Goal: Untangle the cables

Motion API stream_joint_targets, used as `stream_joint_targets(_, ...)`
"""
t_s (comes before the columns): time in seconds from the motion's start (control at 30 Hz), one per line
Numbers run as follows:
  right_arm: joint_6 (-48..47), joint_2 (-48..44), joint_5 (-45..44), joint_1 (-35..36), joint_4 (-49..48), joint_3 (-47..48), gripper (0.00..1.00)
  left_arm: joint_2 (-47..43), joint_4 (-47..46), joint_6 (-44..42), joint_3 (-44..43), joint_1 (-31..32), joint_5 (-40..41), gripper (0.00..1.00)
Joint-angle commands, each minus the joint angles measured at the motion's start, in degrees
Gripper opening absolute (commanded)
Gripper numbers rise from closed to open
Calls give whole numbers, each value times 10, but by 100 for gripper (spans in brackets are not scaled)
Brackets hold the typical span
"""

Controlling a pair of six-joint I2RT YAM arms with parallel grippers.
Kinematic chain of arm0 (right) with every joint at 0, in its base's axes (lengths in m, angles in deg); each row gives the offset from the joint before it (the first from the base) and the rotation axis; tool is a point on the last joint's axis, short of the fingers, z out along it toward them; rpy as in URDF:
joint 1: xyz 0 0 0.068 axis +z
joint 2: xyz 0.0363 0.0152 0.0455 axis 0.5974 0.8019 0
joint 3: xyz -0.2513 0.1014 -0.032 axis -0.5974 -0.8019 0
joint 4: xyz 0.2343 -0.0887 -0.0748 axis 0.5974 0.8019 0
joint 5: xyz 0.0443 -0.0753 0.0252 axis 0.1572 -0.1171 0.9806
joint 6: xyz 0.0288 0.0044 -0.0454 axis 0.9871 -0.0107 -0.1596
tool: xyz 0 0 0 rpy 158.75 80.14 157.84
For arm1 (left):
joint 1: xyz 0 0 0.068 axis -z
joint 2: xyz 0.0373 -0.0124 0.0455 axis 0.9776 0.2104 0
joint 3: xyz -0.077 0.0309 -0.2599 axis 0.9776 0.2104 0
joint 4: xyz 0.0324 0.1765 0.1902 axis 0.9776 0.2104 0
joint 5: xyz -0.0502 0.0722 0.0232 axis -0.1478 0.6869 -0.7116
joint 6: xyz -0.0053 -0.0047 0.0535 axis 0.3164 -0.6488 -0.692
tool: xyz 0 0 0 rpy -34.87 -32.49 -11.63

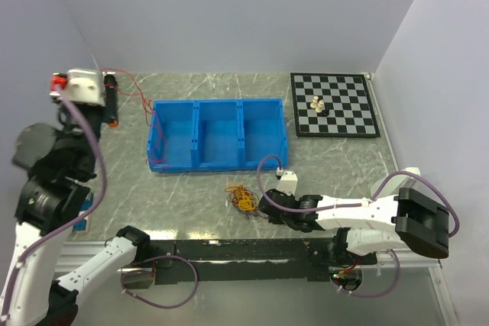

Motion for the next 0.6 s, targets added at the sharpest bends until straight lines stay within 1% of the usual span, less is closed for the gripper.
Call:
stream_joint_targets(0.0,-11,-18,3,18,-5,-5,0,-3,-3,21,47,-2,-39,1)
stream_joint_targets(0.13,-9,-23,-2,27,-10,-5,0,4,-24,23,92,-2,-57,1)
stream_joint_targets(0.23,-10,-25,-4,34,-19,-6,0,13,-54,18,126,-2,-55,1)
stream_joint_targets(0.57,-12,-8,-12,47,-14,7,0,48,-119,21,174,-2,-55,1)
